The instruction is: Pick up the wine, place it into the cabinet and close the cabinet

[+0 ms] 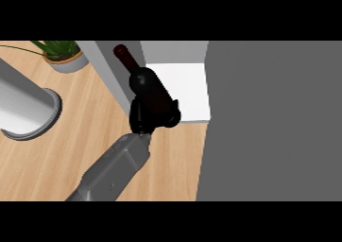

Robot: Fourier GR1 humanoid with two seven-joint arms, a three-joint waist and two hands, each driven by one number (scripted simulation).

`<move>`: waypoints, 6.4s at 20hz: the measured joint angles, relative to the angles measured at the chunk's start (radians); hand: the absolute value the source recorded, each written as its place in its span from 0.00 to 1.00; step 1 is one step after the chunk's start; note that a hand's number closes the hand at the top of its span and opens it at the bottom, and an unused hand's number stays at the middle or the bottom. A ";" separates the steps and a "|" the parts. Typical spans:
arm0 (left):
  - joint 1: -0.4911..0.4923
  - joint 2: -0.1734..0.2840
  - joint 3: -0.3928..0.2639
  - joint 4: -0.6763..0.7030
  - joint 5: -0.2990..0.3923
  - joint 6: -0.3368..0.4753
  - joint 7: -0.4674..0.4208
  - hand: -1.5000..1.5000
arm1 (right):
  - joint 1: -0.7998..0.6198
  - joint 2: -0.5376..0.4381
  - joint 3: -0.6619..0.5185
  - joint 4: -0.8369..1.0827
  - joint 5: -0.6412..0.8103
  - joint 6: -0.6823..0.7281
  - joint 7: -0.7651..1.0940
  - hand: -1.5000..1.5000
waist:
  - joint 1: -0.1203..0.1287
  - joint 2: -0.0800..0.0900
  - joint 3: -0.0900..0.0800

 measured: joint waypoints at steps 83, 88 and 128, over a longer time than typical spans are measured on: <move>-0.345 0.002 -0.353 0.186 0.455 0.235 -0.130 0.00 | -0.042 0.024 0.079 0.085 0.014 0.031 -0.072 0.00 | -0.081 0.019 -0.001; -0.324 0.001 -0.374 0.152 0.476 0.214 -0.154 0.00 | -0.027 0.024 0.083 0.071 0.013 0.029 -0.063 0.00 | -0.068 0.016 0.000; 0.166 0.262 -0.461 -0.652 0.031 0.288 -0.089 0.00 | 0.014 -0.006 0.026 0.017 0.039 0.000 -0.041 0.00 | 0.023 -0.007 0.001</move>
